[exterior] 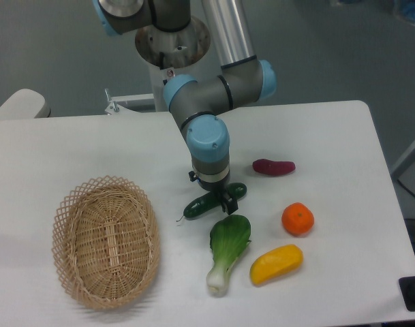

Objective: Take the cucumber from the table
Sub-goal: 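Close the gripper around the middle of the green cucumber, then lift the cucumber and carry it away from the basket toward the orange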

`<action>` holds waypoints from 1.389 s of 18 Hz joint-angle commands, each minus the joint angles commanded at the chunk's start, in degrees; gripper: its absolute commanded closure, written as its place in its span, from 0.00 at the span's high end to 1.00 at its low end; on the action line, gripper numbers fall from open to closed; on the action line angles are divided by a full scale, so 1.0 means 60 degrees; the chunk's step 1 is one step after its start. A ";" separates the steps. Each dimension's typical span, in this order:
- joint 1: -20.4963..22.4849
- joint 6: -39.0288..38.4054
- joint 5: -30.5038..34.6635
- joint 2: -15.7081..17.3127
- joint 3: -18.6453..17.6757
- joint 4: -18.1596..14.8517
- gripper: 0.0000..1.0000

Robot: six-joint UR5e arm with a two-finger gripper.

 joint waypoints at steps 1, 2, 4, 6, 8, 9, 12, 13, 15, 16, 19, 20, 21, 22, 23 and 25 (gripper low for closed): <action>0.0000 0.0015 0.0000 0.0000 -0.0015 0.0000 0.87; 0.0000 0.0044 -0.0015 0.0000 -0.0015 0.0000 0.81; 0.0000 0.0088 -0.0015 -0.0015 0.0000 -0.0015 0.64; 0.0015 0.0088 -0.0015 -0.0015 0.0029 -0.0015 0.44; 0.0029 0.0117 -0.0015 0.0000 0.0073 -0.0029 0.32; 0.0029 0.0103 -0.0015 0.0014 0.0088 -0.0029 0.28; 0.0044 0.0117 0.0000 0.0058 0.0132 -0.0044 0.22; 0.0073 0.0132 -0.0015 0.0058 0.0190 -0.0058 0.22; 0.0117 0.0248 0.0000 0.0146 0.0540 -0.0219 0.21; 0.0146 0.0496 0.0000 0.0248 0.0687 -0.0336 0.21; 0.0540 0.1462 0.0000 0.0424 0.1505 -0.1402 0.21; 0.0687 0.1624 0.0000 0.0454 0.1900 -0.1841 0.21; 0.0775 0.1814 -0.0015 0.0454 0.2325 -0.2281 0.21; 0.0849 0.1990 -0.0015 0.0425 0.2706 -0.2503 0.21; 0.0879 0.2166 -0.0015 0.0381 0.3029 -0.2635 0.21; 0.1141 0.2387 -0.0044 0.0206 0.3659 -0.2724 0.21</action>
